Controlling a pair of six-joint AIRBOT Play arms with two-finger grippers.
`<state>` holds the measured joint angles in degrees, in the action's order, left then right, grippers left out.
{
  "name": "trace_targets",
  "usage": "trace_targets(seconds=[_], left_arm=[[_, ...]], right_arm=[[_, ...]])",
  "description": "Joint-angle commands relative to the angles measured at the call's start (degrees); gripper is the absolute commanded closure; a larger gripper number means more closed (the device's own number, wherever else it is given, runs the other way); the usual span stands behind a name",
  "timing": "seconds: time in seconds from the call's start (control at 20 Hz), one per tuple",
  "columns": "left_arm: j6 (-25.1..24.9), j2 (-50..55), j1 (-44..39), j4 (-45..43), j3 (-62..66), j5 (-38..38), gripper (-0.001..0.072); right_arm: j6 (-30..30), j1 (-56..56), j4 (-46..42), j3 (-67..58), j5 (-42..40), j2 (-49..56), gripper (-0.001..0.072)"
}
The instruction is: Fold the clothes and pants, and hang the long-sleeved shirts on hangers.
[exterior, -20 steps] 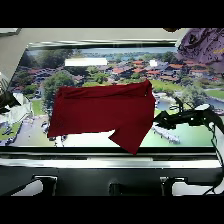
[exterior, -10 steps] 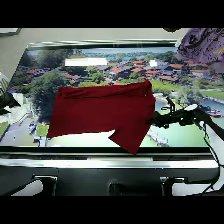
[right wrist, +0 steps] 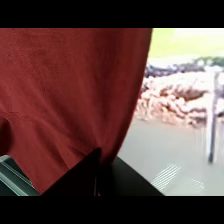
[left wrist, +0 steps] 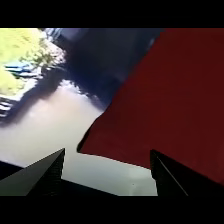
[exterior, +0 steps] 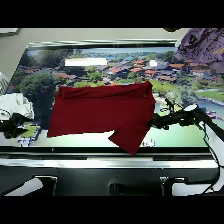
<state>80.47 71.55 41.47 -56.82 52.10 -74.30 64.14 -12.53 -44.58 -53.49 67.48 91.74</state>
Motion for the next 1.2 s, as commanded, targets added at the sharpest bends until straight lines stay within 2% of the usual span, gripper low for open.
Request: trace_targets(seconds=[0.0,0.65,0.9,1.0,1.05,1.1,1.15], left_arm=[[-6.6,0.9,1.9,5.7,-9.4,4.8,0.0096],[-7.4,9.0,-5.3,5.9,-10.7,6.9,0.0097],[-7.0,9.1,-7.3,5.8,-10.7,8.2,0.0121],[-7.0,9.1,-7.3,5.8,-10.7,8.1,0.0427],[-7.0,9.1,-7.3,5.8,-10.7,7.9,0.0472],[-7.0,9.1,-7.3,5.8,-10.7,7.8,0.0485],[-7.1,9.1,-7.3,5.8,-10.7,7.7,0.0645]], right_arm=[[1.5,0.0,0.7,-0.1,1.6,-0.3,0.0686],[2.3,0.0,0.9,-0.1,1.7,-0.3,0.0686],[2.3,0.0,0.9,-0.1,1.9,-0.3,0.0686],[2.3,0.0,0.9,-0.1,2.0,-0.3,0.0686],[2.3,0.0,0.9,-0.1,2.2,-0.3,0.0686],[2.3,0.0,0.9,-0.1,2.3,-0.3,0.0686],[2.3,0.0,0.9,-0.1,2.5,-0.3,0.0686]])
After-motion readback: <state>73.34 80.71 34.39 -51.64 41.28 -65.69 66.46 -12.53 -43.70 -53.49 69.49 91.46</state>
